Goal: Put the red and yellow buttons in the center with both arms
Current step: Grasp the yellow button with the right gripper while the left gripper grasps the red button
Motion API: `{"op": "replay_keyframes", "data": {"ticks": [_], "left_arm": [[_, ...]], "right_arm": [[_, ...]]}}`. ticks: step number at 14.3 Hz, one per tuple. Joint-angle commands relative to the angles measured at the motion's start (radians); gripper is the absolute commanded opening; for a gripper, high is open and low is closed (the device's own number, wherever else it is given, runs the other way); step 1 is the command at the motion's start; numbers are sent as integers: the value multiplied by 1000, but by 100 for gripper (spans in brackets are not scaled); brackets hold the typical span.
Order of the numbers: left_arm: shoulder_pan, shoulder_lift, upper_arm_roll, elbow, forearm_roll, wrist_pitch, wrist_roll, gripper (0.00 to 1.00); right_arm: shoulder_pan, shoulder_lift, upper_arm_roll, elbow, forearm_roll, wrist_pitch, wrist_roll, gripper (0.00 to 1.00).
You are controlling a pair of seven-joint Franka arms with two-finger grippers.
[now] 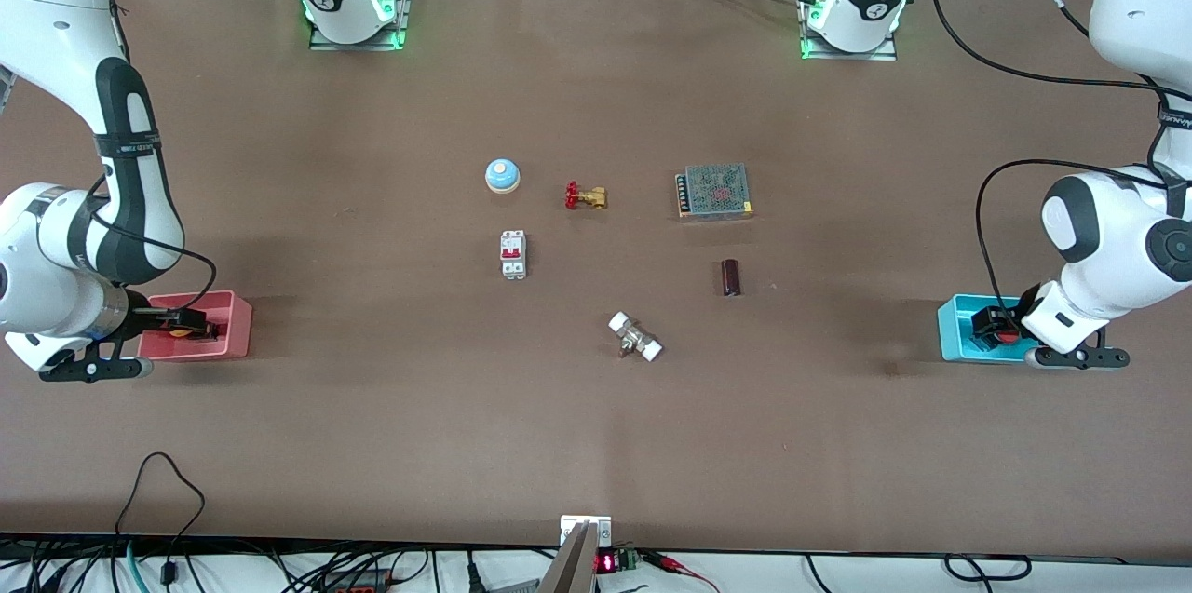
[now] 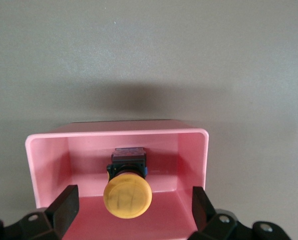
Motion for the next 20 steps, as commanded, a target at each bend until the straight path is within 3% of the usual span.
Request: {"op": "replay_keyframes", "data": {"ticks": [1, 10, 14, 20], "left_arm": [[2, 9, 8, 17, 26, -8, -1, 63], [-5, -9, 14, 20, 26, -17, -52, 35], [-24, -116, 2, 23, 26, -169, -56, 28], [-137, -237, -1, 23, 24, -358, -199, 26]], "right_arm": [[-15, 23, 15, 24, 21, 0, -22, 100], [-15, 56, 16, 24, 25, 23, -30, 100], [-15, 60, 17, 24, 25, 23, -45, 100], [-16, 60, 17, 24, 27, 22, -45, 78]]}}
